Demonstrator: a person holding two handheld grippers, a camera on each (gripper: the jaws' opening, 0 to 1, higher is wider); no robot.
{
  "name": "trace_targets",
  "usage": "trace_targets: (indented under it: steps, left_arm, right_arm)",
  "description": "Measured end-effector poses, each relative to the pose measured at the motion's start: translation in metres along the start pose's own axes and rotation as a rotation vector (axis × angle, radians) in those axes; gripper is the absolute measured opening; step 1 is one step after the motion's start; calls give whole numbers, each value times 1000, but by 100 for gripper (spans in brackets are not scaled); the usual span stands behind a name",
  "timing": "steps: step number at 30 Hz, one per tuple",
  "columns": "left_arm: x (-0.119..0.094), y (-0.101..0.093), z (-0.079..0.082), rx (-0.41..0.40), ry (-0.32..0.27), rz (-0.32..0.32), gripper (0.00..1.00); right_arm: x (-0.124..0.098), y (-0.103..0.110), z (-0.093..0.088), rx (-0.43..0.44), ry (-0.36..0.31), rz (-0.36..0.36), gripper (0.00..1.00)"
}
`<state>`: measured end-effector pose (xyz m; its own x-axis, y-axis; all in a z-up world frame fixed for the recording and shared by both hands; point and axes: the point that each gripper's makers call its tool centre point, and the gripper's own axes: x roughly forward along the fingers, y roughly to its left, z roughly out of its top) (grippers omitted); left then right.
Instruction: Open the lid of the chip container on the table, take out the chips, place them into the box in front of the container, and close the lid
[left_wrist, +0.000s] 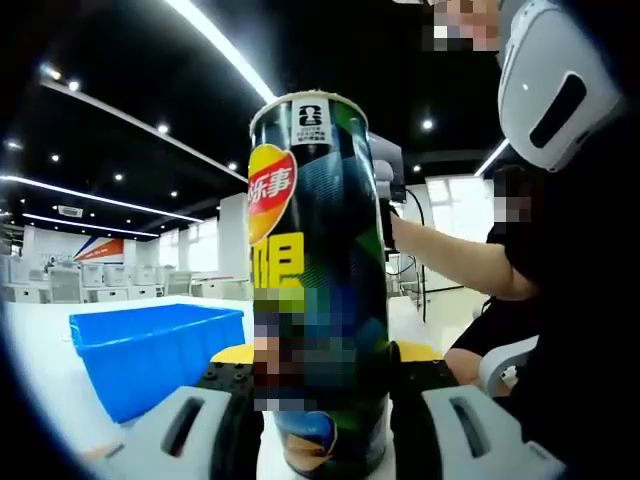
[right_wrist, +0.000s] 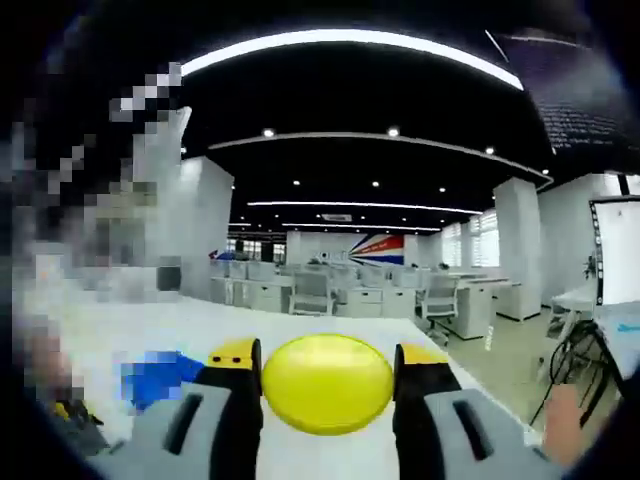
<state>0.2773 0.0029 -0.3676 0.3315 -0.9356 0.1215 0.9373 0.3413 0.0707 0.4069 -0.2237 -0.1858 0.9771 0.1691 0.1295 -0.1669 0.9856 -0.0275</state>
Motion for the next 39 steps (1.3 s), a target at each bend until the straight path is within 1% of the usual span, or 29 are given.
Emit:
trace_targets:
  steps: [1, 2, 3, 4, 6, 7, 8, 10, 14, 17, 18, 22, 23, 25, 27, 28, 30, 32, 33, 35, 39]
  left_arm:
    - [0, 0, 0, 0, 0, 0, 49]
    - [0, 0, 0, 0, 0, 0, 49]
    - [0, 0, 0, 0, 0, 0, 49]
    - [0, 0, 0, 0, 0, 0, 49]
    - [0, 0, 0, 0, 0, 0, 49]
    - [0, 0, 0, 0, 0, 0, 49]
    - [0, 0, 0, 0, 1, 0, 49]
    - [0, 0, 0, -1, 1, 0, 49]
    - [0, 0, 0, -1, 1, 0, 49]
    - [0, 0, 0, -2, 1, -1, 49]
    - [0, 0, 0, -2, 0, -1, 49]
    - [0, 0, 0, -2, 0, -1, 49]
    - [0, 0, 0, -2, 0, -1, 49]
    - [0, 0, 0, -1, 0, -1, 49]
    - [0, 0, 0, 1, 1, 0, 49]
    - [0, 0, 0, 2, 1, 0, 49]
    - [0, -1, 0, 3, 1, 0, 49]
    - [0, -1, 0, 5, 2, 0, 49]
    - [0, -1, 0, 6, 2, 0, 49]
    - [0, 0, -1, 7, 2, 1, 49]
    - [0, 0, -1, 9, 2, 0, 49]
  right_arm:
    - [-2, 16, 11, 27, -13, 46, 49]
    - [-3, 26, 16, 47, -13, 74, 49]
    - [-5, 41, 24, 64, -19, 120, 49]
    - [-6, 50, 30, 71, -27, 145, 49]
    - [-11, 75, 40, 89, -31, 219, 49]
    - [-13, 84, 43, 93, -25, 245, 49]
    - [-16, 96, 45, 108, -10, 285, 49]
    - [-24, 121, 52, 130, -9, 370, 49]
    - [-39, 158, 59, 167, 8, 494, 49]
    - [-46, 176, 61, 161, 12, 527, 49]
    - [-51, 188, 60, 162, 20, 567, 49]
    - [-60, 217, 52, 172, 54, 648, 49]
    - [-63, 228, 46, 162, 70, 677, 49]
    - [-66, 245, 34, 135, 91, 707, 49]
    - [-69, 255, 23, 117, 113, 728, 49]
    - [-72, 263, 17, 119, 126, 753, 49]
    - [-75, 272, 5, 111, 161, 773, 49]
    - [-77, 281, -5, 70, 173, 786, 49]
    - [-78, 284, -12, 32, 182, 787, 49]
    - [-80, 288, -19, -4, 197, 790, 49]
    - [-80, 290, -30, -64, 215, 787, 49]
